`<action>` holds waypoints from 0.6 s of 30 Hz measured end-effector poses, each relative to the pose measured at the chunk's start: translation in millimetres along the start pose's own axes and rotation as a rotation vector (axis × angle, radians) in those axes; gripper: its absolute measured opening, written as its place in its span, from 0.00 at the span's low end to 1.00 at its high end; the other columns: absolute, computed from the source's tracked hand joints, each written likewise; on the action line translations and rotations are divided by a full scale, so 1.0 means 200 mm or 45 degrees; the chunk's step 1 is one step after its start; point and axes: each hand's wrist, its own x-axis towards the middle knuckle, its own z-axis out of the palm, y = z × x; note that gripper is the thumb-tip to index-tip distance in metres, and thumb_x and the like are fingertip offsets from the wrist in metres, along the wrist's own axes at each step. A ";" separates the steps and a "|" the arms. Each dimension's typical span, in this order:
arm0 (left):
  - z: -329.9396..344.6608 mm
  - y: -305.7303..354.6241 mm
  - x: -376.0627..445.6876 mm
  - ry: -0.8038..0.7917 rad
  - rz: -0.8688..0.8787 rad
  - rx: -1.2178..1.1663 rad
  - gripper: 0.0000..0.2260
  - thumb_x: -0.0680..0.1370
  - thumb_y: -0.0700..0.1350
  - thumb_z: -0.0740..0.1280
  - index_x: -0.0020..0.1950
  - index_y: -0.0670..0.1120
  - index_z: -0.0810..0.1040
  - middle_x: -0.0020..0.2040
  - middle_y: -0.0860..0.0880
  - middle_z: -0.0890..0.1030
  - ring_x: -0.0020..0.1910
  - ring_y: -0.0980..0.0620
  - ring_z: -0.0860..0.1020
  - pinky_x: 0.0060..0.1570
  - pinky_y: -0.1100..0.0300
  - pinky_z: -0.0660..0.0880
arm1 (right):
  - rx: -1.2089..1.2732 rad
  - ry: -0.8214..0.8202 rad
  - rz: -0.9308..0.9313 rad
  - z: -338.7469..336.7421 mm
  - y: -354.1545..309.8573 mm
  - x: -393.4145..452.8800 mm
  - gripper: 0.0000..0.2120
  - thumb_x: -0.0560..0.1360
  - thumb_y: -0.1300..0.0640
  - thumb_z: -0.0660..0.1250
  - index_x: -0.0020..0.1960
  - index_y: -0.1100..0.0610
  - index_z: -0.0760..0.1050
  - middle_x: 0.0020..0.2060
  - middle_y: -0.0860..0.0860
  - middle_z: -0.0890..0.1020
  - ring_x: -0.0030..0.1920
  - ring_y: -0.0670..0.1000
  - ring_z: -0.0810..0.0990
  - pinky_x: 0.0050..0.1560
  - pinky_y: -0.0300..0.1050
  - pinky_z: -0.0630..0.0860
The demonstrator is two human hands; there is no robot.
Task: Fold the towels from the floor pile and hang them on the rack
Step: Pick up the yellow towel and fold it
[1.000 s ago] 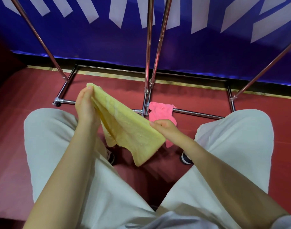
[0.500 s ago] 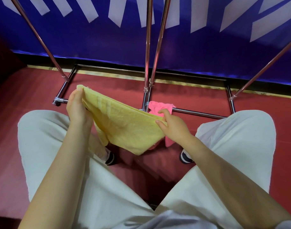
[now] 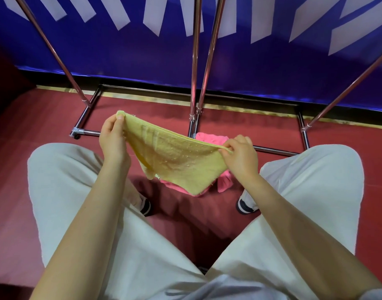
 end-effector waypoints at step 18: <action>0.08 -0.05 0.00 -0.012 0.075 0.098 0.04 0.80 0.49 0.61 0.50 0.54 0.76 0.43 0.57 0.76 0.40 0.60 0.74 0.41 0.65 0.71 | 1.208 -0.101 0.363 -0.21 -0.09 0.07 0.06 0.75 0.56 0.69 0.39 0.55 0.75 0.34 0.50 0.75 0.38 0.49 0.72 0.40 0.42 0.68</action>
